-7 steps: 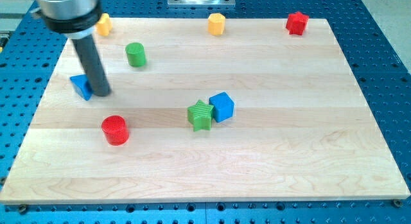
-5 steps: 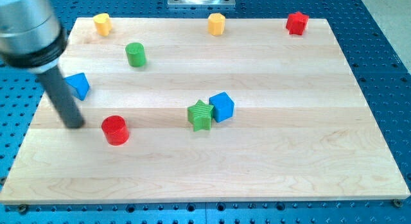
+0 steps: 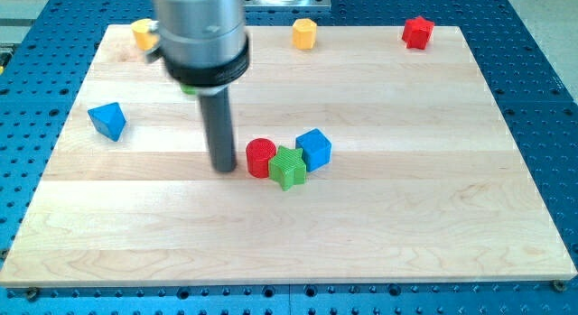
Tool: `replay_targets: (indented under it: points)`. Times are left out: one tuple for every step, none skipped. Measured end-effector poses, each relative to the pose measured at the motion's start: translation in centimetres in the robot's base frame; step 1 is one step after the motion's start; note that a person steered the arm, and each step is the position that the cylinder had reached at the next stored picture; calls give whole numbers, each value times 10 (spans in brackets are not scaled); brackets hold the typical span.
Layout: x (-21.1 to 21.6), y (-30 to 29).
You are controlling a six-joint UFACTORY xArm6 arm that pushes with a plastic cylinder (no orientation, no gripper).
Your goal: Move the red circle towards the center right of the board
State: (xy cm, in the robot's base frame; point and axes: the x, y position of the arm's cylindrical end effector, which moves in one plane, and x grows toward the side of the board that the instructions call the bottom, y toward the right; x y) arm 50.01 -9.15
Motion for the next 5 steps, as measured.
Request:
replay_targets:
  points:
    - [17,50]
    - [-36,90]
    - [-44,73]
    - [-54,12]
    - [-62,59]
